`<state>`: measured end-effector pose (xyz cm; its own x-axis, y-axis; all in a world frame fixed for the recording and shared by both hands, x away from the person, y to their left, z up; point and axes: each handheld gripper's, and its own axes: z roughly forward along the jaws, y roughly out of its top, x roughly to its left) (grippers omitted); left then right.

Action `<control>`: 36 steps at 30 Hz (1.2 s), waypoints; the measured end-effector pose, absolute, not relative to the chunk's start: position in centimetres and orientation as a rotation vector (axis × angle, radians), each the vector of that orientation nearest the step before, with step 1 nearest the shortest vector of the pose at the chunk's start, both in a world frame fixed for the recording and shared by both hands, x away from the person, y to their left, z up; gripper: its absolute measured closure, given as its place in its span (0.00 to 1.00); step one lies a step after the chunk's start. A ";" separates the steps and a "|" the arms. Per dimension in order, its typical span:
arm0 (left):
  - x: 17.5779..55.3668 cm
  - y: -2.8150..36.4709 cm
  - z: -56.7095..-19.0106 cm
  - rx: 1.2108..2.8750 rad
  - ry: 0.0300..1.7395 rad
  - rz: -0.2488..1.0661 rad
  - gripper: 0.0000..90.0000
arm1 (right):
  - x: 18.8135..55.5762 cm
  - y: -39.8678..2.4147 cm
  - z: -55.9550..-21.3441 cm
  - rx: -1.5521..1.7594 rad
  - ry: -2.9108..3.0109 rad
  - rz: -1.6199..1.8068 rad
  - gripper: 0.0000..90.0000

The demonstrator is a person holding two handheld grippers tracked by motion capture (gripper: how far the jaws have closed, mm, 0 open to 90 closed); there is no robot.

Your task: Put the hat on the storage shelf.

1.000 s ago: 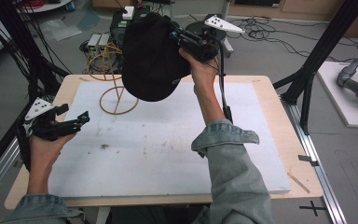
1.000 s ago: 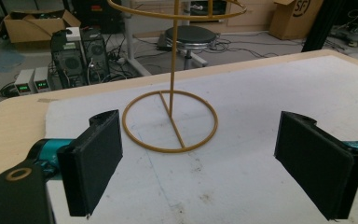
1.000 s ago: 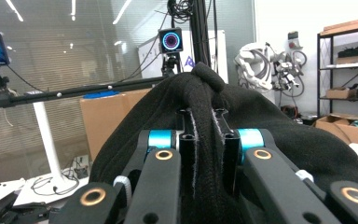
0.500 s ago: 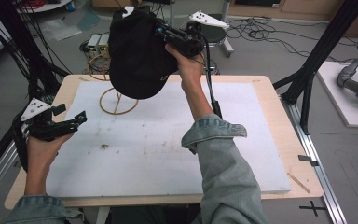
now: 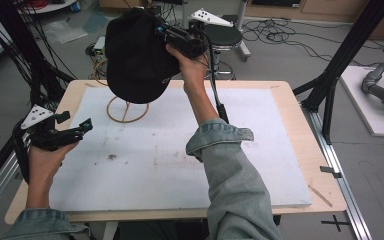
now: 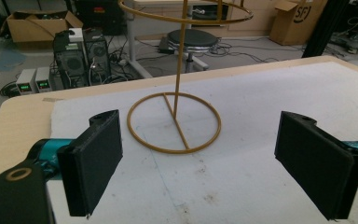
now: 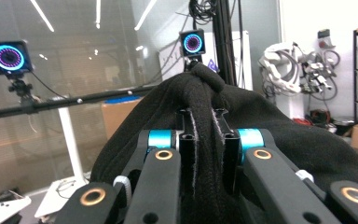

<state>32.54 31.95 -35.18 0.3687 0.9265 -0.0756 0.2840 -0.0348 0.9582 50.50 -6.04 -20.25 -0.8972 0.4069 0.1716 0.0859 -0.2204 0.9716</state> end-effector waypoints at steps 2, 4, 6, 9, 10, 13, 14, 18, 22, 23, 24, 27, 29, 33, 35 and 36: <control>32.5 32.0 -35.2 1.552 1.123 0.751 0.17 | 50.7 -5.7 -20.2 0.591 1.806 2.231 0.93; 32.5 32.0 -35.2 1.552 1.124 0.751 0.17 | 50.8 -5.4 -20.3 0.595 1.815 2.232 0.93; 32.5 32.0 -35.2 1.551 1.123 0.750 0.17 | 51.1 -5.0 -20.4 0.603 1.827 2.219 0.93; 32.5 32.0 -35.2 1.552 1.123 0.750 0.17 | 51.4 -4.3 -20.6 0.613 1.840 2.210 0.93; 32.5 32.0 -35.2 1.553 1.125 0.750 0.17 | 51.6 -4.0 -20.7 0.617 1.847 2.206 0.93; 32.4 32.2 -35.1 1.552 1.124 0.753 0.17 | 51.9 -3.2 -20.9 0.627 1.871 2.184 0.93; 32.4 32.2 -35.1 1.551 1.125 0.753 0.17 | 52.0 -3.0 -21.0 0.635 1.879 2.176 0.93; 32.4 32.3 -35.1 1.549 1.127 0.753 0.17 | 52.6 -2.0 -21.7 0.674 1.906 2.152 0.93; 32.4 32.3 -35.1 1.546 1.127 0.753 0.17 | 53.4 -1.3 -22.5 0.721 1.924 2.133 0.93; 32.4 32.4 -35.1 1.548 1.128 0.752 0.17 | 53.5 -1.2 -22.6 0.727 1.924 2.131 0.93; 32.4 32.4 -35.2 1.545 1.130 0.751 0.17 | 53.6 -1.1 -22.7 0.734 1.924 2.124 0.93; 32.4 32.4 -35.2 1.542 1.132 0.750 0.17 | 53.9 -0.5 -22.9 0.749 1.929 2.114 0.92; 32.3 32.4 -35.2 1.545 1.130 0.750 0.17 | 54.0 -0.1 -23.1 0.768 1.931 2.104 0.92; 32.3 32.5 -35.2 1.547 1.130 0.747 0.17 | 54.5 1.2 -23.4 0.792 1.948 2.072 0.90; 32.3 32.5 -35.2 1.544 1.129 0.748 0.17 | 54.7 1.8 -23.5 0.798 1.960 2.059 0.90; 32.3 32.6 -35.2 1.545 1.130 0.749 0.17 | 54.8 2.1 -23.5 0.801 1.967 2.050 0.90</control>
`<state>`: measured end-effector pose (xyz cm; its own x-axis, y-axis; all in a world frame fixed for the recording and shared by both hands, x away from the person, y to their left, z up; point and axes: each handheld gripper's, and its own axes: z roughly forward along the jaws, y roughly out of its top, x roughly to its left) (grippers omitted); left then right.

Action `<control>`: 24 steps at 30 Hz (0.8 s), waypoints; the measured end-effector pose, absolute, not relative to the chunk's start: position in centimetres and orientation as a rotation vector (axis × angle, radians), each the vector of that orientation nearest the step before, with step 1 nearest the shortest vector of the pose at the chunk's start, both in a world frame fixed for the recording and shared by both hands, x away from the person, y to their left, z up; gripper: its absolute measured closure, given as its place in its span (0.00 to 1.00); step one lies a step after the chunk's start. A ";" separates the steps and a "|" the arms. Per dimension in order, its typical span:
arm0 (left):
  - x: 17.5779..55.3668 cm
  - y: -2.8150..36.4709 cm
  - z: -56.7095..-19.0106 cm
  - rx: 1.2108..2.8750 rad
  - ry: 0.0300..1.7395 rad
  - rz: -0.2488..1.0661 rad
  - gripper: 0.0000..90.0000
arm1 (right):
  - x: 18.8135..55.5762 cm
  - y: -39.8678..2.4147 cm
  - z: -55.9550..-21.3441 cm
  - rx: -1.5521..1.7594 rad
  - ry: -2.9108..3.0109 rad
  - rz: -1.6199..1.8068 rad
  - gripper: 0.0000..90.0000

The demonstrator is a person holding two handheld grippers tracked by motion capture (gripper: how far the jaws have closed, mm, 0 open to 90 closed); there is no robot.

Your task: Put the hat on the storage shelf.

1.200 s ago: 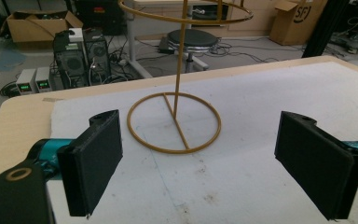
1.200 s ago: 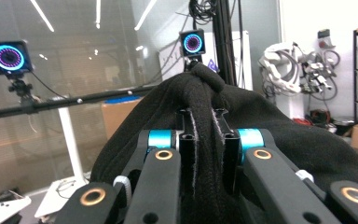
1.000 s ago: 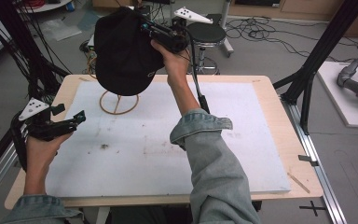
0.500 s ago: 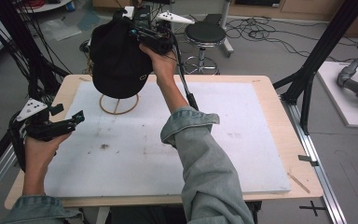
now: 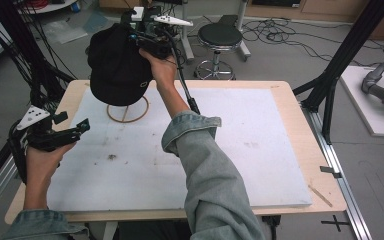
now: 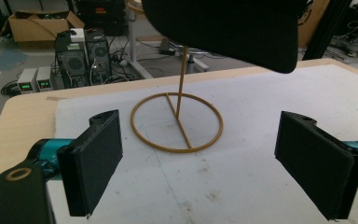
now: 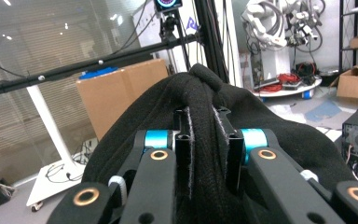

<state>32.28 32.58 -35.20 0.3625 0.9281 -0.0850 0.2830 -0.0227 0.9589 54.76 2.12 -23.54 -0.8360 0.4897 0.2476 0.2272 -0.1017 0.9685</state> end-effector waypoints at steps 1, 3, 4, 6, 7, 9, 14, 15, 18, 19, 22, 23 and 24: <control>32.3 32.6 -35.2 1.543 1.132 0.750 0.17 | 54.8 2.5 -23.6 0.800 1.970 2.044 0.90; 32.2 32.7 -35.2 1.539 1.133 0.749 0.17 | 54.8 3.0 -23.8 0.808 1.975 2.017 0.89; 32.2 32.8 -35.2 1.539 1.134 0.750 0.17 | 54.9 3.2 -23.9 0.816 1.975 2.007 0.89; 32.1 32.8 -35.2 1.538 1.135 0.749 0.17 | 55.2 3.4 -24.3 0.842 1.980 1.990 0.88; 32.1 32.8 -35.2 1.538 1.133 0.751 0.17 | 55.3 3.5 -24.5 0.859 1.982 1.989 0.88; 32.0 32.8 -35.2 1.538 1.135 0.748 0.17 | 55.5 3.6 -24.8 0.889 1.986 1.980 0.87; 31.9 33.0 -35.1 1.536 1.133 0.751 0.17 | 55.8 4.1 -25.4 0.904 2.004 1.948 0.85; 31.9 32.9 -35.1 1.532 1.133 0.752 0.17 | 55.8 4.2 -25.5 0.919 2.006 1.942 0.85; 31.9 32.9 -35.1 1.537 1.135 0.752 0.17 | 56.1 4.3 -25.9 0.945 2.010 1.931 0.85; 31.9 32.9 -35.2 1.536 1.136 0.750 0.17 | 56.1 4.3 -26.0 0.958 2.013 1.927 0.85; 31.9 32.9 -35.2 1.537 1.135 0.748 0.17 | 56.2 4.6 -26.2 0.969 2.021 1.910 0.81; 31.9 32.9 -35.2 1.536 1.135 0.749 0.17 | 56.1 4.7 -26.2 0.966 2.027 1.898 0.81; 31.9 32.9 -35.2 1.535 1.134 0.749 0.17 | 56.1 4.8 -26.3 0.957 2.033 1.888 0.80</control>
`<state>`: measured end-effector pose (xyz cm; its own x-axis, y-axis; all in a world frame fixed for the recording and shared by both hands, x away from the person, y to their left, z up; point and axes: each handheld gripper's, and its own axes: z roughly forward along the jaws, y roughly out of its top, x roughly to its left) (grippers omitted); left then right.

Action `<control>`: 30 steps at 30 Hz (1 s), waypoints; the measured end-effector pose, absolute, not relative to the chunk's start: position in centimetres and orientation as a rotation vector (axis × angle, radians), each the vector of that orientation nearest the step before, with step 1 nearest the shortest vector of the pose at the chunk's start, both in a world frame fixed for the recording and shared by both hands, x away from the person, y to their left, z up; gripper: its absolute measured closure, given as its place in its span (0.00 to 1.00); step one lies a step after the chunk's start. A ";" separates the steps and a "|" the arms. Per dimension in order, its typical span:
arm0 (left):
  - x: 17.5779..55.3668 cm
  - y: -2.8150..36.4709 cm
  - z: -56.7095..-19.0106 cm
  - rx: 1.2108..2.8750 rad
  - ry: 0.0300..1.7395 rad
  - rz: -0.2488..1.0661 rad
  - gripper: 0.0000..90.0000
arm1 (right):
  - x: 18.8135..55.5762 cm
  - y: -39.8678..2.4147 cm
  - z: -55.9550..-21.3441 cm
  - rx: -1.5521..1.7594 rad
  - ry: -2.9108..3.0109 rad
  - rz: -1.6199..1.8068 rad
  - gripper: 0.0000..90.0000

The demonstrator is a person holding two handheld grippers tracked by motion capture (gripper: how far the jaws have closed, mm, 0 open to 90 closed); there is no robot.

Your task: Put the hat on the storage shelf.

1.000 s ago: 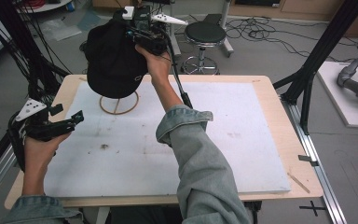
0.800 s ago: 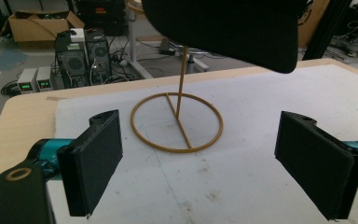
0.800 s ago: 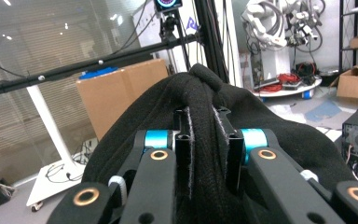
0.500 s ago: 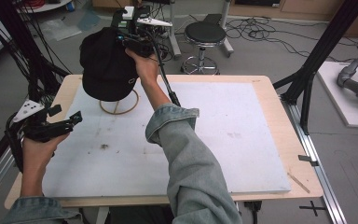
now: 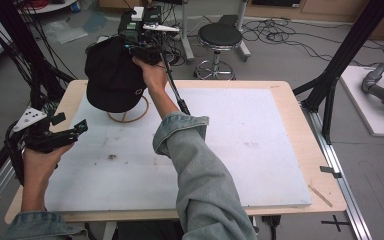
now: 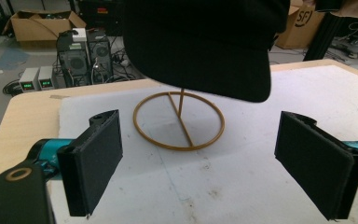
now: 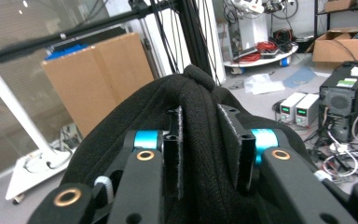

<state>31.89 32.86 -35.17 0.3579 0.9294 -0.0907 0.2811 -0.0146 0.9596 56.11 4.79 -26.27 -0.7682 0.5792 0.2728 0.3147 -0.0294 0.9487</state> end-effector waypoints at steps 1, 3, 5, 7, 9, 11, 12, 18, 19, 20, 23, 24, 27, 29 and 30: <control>31.9 32.8 -35.2 1.535 1.134 0.749 0.17 | 56.1 4.9 -26.3 0.957 2.034 1.877 0.80; 31.9 32.8 -35.2 1.540 1.133 0.749 0.17 | 56.1 5.0 -26.3 0.959 2.030 1.871 0.79; 31.9 32.8 -35.2 1.541 1.131 0.748 0.17 | 56.1 5.0 -26.4 0.969 2.029 1.864 0.78; 31.9 32.8 -35.2 1.542 1.130 0.748 0.17 | 56.2 5.0 -26.4 0.968 2.027 1.851 0.74; 31.9 32.8 -35.2 1.541 1.130 0.748 0.17 | 56.2 4.9 -26.5 0.979 2.025 1.843 0.71; 31.9 32.8 -35.2 1.542 1.131 0.747 0.17 | 56.3 4.7 -26.5 0.999 2.031 1.845 0.69; 31.9 32.7 -35.2 1.540 1.131 0.747 0.17 | 56.3 4.7 -26.5 1.007 2.030 1.844 0.69; 31.9 32.8 -35.2 1.544 1.127 0.748 0.17 | 56.3 4.5 -26.5 1.030 2.029 1.831 0.62; 31.9 32.7 -35.2 1.546 1.129 0.748 0.17 | 56.3 4.4 -26.6 1.033 2.021 1.834 0.61; 31.9 32.7 -35.2 1.548 1.127 0.748 0.17 | 56.3 4.3 -26.6 1.042 2.018 1.838 0.61; 32.0 32.6 -35.3 1.547 1.127 0.747 0.17 | 56.4 3.9 -26.7 1.062 2.014 1.844 0.59; 32.0 32.6 -35.3 1.550 1.125 0.748 0.17 | 56.5 3.8 -26.7 1.064 2.013 1.839 0.59; 32.0 32.6 -35.3 1.552 1.124 0.747 0.17 | 56.5 3.3 -26.6 1.069 2.002 1.835 0.58; 32.0 32.6 -35.3 1.553 1.125 0.749 0.17 | 56.5 2.8 -26.6 1.080 1.993 1.827 0.56; 32.0 32.6 -35.3 1.553 1.125 0.749 0.17 | 56.4 2.6 -26.5 1.087 1.989 1.825 0.55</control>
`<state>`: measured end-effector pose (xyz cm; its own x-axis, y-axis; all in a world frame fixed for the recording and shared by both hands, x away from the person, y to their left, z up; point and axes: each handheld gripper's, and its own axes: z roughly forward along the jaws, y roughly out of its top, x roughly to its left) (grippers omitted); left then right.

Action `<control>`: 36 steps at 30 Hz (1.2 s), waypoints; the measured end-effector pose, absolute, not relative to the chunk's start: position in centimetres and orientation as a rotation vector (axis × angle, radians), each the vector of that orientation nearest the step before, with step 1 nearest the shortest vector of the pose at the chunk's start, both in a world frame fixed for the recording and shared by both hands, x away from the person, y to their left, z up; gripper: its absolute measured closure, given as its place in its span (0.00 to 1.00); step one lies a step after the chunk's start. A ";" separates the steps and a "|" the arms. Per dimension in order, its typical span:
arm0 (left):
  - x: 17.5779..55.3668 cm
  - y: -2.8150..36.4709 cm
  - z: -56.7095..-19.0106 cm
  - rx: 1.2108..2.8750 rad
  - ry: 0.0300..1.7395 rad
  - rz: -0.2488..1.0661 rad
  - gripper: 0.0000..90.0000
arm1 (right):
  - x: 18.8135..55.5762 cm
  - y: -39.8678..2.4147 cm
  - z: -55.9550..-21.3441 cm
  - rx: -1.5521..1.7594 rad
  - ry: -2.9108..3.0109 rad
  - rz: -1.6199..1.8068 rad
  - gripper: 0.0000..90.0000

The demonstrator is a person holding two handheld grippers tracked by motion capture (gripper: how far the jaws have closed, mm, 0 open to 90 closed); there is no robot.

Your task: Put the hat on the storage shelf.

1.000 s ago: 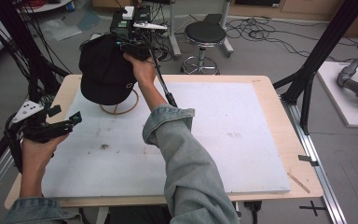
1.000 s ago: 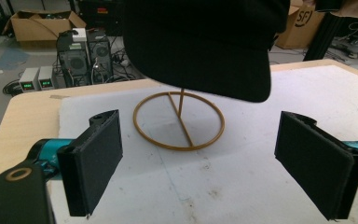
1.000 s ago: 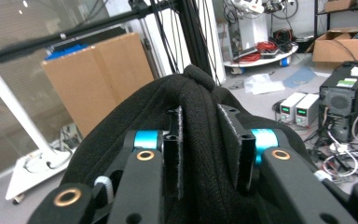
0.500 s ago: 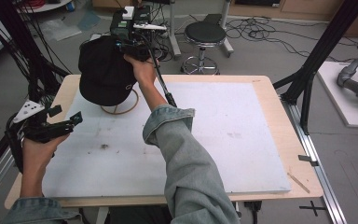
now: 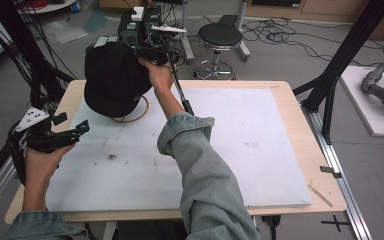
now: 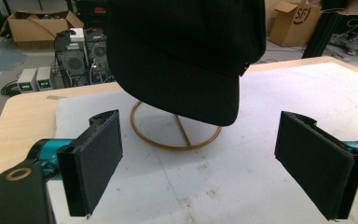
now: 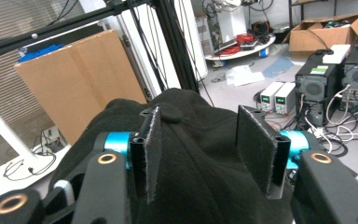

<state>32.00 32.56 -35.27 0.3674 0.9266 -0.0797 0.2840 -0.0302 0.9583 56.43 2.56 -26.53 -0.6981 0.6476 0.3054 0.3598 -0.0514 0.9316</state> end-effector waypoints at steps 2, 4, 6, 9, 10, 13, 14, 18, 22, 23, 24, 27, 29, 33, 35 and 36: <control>32.0 32.5 -35.3 1.552 1.125 0.747 0.17 | 56.4 1.9 -26.5 1.091 1.981 1.813 0.54; 32.0 32.5 -35.3 1.551 1.125 0.748 0.17 | 56.4 1.2 -26.4 1.094 1.975 1.804 0.53; 32.0 32.4 -35.3 1.555 1.123 0.748 0.17 | 56.3 0.4 -26.3 1.101 1.963 1.797 0.52; 32.1 32.4 -35.3 1.556 1.125 0.750 0.17 | 56.2 -0.7 -26.2 1.115 1.963 1.777 0.50; 32.1 32.4 -35.3 1.558 1.124 0.750 0.17 | 56.1 -1.3 -26.2 1.114 1.953 1.770 0.49; 32.2 32.2 -35.3 1.560 1.121 0.750 0.17 | 55.9 -2.7 -25.9 1.119 1.930 1.744 0.47; 32.2 32.2 -35.3 1.564 1.121 0.750 0.17 | 55.9 -3.3 -25.9 1.125 1.923 1.733 0.47; 32.3 31.9 -35.4 1.575 1.116 0.748 0.17 | 55.7 -5.5 -25.6 1.166 1.904 1.672 0.41; 32.4 31.8 -35.5 1.578 1.118 0.747 0.17 | 55.1 -7.6 -25.2 1.187 1.894 1.603 0.37; 32.4 31.8 -35.5 1.575 1.121 0.746 0.17 | 54.8 -8.2 -25.2 1.178 1.879 1.593 0.37; 32.5 31.8 -35.5 1.580 1.120 0.746 0.17 | 54.6 -8.7 -25.1 1.176 1.878 1.584 0.36; 32.5 31.6 -35.5 1.588 1.116 0.746 0.17 | 54.0 -10.1 -25.0 1.186 1.880 1.552 0.31; 32.6 31.5 -35.6 1.584 1.117 0.745 0.17 | 53.6 -11.1 -24.9 1.221 1.905 1.511 0.29; 32.7 31.3 -35.6 1.595 1.115 0.743 0.17 | 52.2 -12.9 -24.9 1.210 1.858 1.511 0.27; 32.7 31.2 -35.6 1.596 1.114 0.745 0.17 | 51.6 -13.9 -25.0 1.221 1.849 1.492 0.25; 32.8 31.2 -35.6 1.599 1.114 0.742 0.17 | 51.3 -14.3 -25.0 1.239 1.858 1.478 0.22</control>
